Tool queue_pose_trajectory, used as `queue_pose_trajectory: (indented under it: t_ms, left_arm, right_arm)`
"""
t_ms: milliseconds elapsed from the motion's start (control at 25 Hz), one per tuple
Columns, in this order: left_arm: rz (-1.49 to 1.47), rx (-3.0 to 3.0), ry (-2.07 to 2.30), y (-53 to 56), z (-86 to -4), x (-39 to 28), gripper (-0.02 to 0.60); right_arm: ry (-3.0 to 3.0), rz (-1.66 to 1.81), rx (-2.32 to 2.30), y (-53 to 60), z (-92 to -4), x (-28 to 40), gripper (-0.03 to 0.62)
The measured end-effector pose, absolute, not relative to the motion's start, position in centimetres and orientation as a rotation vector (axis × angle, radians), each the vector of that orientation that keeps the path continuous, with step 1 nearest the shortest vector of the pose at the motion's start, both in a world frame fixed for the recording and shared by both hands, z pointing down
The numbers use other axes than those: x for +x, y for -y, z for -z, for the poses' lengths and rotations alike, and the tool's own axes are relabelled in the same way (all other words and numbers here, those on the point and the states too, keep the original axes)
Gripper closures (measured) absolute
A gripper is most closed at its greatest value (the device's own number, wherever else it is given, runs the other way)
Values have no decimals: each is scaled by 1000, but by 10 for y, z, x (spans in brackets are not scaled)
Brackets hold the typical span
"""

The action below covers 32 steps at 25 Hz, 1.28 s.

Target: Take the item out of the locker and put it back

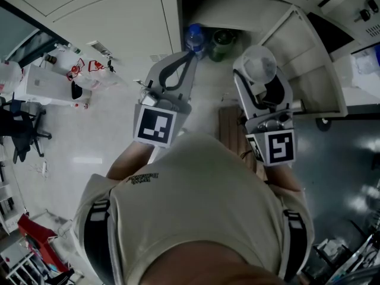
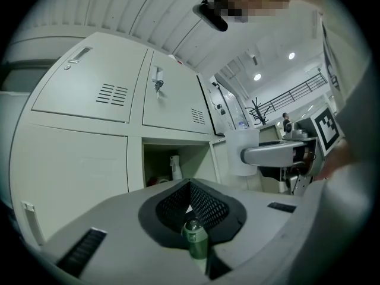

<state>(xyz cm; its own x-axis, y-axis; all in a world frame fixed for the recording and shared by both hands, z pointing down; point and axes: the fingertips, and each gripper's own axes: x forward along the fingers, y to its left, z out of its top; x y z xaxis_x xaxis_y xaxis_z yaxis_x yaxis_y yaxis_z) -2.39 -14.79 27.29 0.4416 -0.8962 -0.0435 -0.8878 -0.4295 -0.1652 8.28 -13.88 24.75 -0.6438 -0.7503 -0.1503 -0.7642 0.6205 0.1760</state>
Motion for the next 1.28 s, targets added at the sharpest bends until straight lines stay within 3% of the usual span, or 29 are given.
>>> queue_pose_trajectory:
  t_ms: [800, 1280]
  left_arm:
    - [84, -2506, -1638, 160, -273, -32, 568]
    - [20, -2447, -1647, 195, -255, -42, 568]
  right_arm:
    - [-2828, -366, -1238, 151, -247, 63, 322]
    - [-2847, -341, -1235, 222, -246, 22, 322]
